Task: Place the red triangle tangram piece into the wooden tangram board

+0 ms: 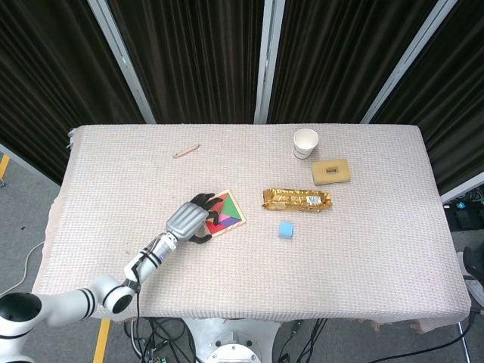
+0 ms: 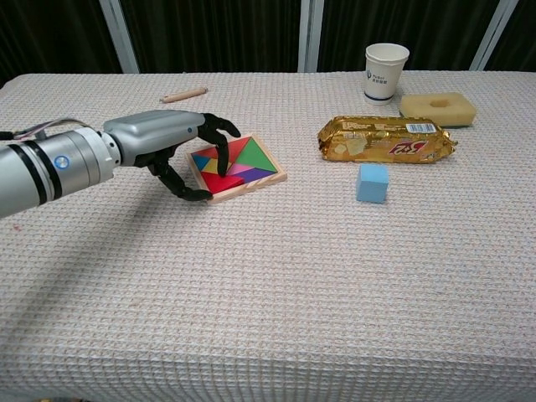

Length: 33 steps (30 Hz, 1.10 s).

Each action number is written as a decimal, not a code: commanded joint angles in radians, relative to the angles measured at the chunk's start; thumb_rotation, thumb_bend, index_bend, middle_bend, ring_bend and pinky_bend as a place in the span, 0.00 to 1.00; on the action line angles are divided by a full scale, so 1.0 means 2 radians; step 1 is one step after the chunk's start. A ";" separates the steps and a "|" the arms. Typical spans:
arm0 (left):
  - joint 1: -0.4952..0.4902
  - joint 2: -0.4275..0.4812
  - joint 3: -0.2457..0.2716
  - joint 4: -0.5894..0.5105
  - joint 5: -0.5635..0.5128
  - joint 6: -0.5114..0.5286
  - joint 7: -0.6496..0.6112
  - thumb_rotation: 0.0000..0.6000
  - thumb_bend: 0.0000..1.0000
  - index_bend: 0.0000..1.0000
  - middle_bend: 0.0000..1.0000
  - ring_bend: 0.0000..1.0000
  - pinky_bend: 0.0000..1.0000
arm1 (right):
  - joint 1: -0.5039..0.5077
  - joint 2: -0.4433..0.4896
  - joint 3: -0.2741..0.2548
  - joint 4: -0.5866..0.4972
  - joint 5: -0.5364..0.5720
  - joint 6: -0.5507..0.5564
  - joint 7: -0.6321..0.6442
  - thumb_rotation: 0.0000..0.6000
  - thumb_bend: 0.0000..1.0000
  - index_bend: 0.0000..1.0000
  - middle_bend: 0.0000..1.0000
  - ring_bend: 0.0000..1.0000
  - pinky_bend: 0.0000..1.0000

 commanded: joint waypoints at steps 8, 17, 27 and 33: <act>0.009 0.026 0.006 -0.051 0.025 0.026 -0.023 1.00 0.26 0.40 0.08 0.00 0.09 | 0.001 -0.001 0.000 0.001 0.000 -0.001 0.001 1.00 0.35 0.00 0.00 0.00 0.00; 0.007 0.003 0.011 -0.021 0.029 0.031 0.013 1.00 0.25 0.21 0.00 0.00 0.01 | 0.001 -0.001 0.000 -0.001 0.000 -0.001 -0.001 1.00 0.35 0.00 0.00 0.00 0.00; -0.003 0.020 0.018 -0.044 0.020 -0.009 0.015 1.00 0.25 0.19 0.00 0.00 0.00 | 0.001 -0.003 0.000 0.005 0.000 -0.003 0.005 1.00 0.35 0.00 0.00 0.00 0.00; -0.008 0.021 0.013 -0.047 0.010 -0.020 0.021 1.00 0.25 0.19 0.00 0.00 0.00 | 0.000 -0.003 0.000 0.006 0.001 -0.002 0.007 1.00 0.35 0.00 0.00 0.00 0.00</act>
